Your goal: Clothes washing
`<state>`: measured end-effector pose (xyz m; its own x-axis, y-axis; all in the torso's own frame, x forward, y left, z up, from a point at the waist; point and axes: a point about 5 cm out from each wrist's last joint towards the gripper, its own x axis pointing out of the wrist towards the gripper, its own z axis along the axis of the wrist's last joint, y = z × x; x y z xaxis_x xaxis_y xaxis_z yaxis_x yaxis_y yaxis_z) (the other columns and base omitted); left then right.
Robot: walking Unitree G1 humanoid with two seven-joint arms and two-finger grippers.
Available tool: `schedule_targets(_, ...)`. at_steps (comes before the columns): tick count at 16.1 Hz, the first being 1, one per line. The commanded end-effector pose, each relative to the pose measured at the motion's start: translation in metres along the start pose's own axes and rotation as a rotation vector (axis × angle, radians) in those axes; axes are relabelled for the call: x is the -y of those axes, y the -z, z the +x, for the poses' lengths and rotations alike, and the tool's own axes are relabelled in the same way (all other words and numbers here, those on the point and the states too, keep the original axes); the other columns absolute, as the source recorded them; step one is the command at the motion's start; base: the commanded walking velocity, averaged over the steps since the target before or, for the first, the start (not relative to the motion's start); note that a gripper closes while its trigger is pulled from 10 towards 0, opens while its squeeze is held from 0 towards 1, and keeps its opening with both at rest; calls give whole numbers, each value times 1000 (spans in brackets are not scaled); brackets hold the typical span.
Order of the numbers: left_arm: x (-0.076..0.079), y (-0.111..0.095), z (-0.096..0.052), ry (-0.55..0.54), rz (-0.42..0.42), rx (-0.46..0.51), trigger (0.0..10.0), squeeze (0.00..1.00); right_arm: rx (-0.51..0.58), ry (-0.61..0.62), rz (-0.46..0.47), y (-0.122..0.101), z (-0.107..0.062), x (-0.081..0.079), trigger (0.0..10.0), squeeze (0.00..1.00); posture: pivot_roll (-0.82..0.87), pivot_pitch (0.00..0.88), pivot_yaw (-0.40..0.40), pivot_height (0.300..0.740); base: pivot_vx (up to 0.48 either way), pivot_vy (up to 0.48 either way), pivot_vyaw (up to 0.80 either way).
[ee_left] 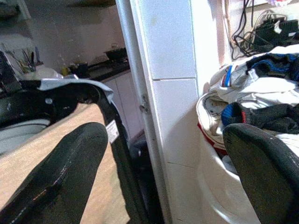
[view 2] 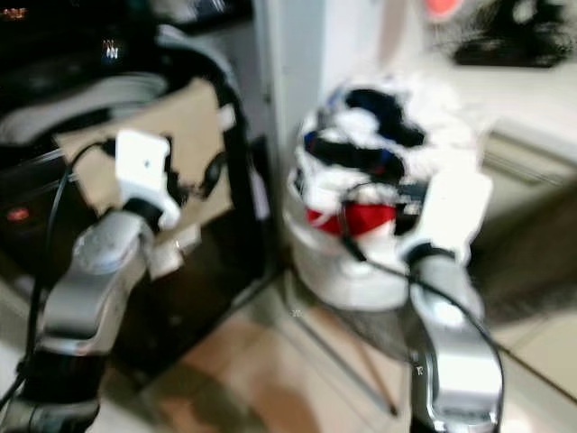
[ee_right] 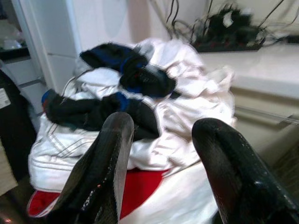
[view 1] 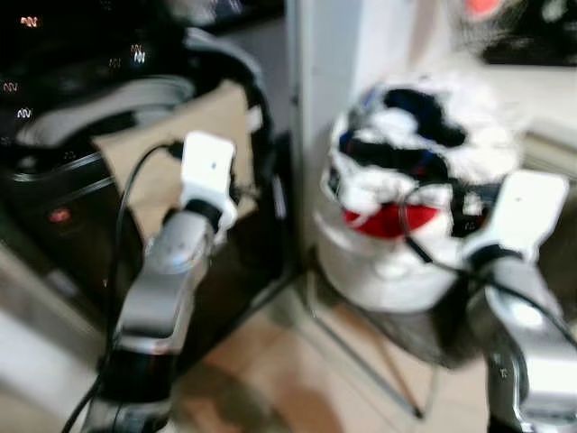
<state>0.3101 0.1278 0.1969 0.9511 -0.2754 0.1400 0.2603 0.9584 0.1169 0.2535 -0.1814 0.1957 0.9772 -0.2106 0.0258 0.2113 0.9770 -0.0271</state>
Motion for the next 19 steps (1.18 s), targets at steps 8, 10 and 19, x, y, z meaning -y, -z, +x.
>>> schedule_targets(8,-10,-2,-7,-78,-17,14,10000,0,47,-206,-83,-10,7,-22,10000,0,-62,0,7,740,141,0,0)
schedule_targets(10,-11,-4,-7,-81,-9,22,10000,0,51,-223,-79,-10,9,-25,10000,0,-56,0,4,740,431,0,0)
schedule_targets(19,-8,-7,-1,-43,-21,31,10000,0,61,-154,-41,-12,10,-17,10000,0,-88,0,40,740,444,0,0)
